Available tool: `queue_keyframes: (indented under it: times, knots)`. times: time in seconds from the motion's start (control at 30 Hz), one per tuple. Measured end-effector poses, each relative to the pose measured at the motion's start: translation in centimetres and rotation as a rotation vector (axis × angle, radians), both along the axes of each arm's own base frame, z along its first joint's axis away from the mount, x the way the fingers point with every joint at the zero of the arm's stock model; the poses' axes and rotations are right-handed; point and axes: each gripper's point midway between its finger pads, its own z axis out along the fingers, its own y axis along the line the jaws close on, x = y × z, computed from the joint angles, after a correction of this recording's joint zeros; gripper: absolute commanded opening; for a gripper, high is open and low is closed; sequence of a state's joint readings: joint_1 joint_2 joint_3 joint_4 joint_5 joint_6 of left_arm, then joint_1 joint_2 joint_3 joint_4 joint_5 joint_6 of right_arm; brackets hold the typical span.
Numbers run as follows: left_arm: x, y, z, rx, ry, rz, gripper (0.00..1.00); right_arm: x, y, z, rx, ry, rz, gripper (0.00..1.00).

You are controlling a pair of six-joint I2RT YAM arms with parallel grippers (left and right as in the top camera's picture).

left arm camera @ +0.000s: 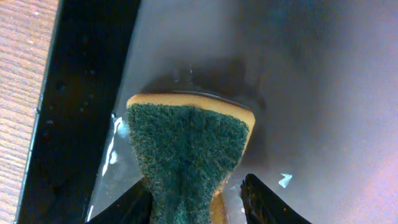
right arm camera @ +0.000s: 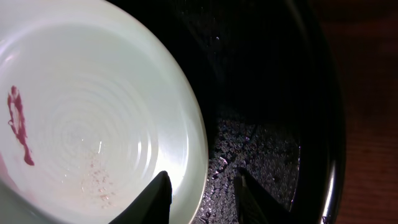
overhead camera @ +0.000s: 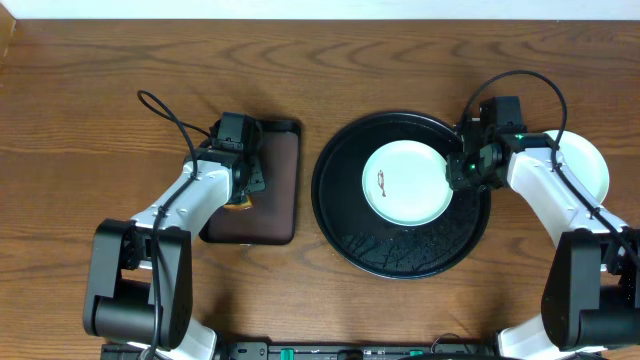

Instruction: Clean dirty plates on tray and stack at the side

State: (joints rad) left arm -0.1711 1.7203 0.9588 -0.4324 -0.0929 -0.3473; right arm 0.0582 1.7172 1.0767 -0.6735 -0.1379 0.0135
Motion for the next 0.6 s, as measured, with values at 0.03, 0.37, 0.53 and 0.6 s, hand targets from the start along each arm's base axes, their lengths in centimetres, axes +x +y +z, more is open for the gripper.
queue_keyframes:
  times: [0.03,0.37,0.53,0.6]
  knots:
    - [0.1,0.0,0.0,0.001,-0.004,0.0,0.45,0.0,0.0,0.0,0.0,0.0,0.0,0.32]
    - [1.3,-0.1,-0.4,-0.001,-0.038,-0.005,0.5,0.0,0.0,0.0,0.0,0.002,0.0,0.33]
    - [2.6,-0.3,0.0,-0.011,-0.096,-0.003,0.08,-0.1,0.0,0.0,0.0,0.003,0.0,0.34]
    - [2.6,-0.2,0.0,-0.01,-0.095,-0.005,0.07,-0.1,0.0,0.0,0.0,0.003,0.0,0.34]
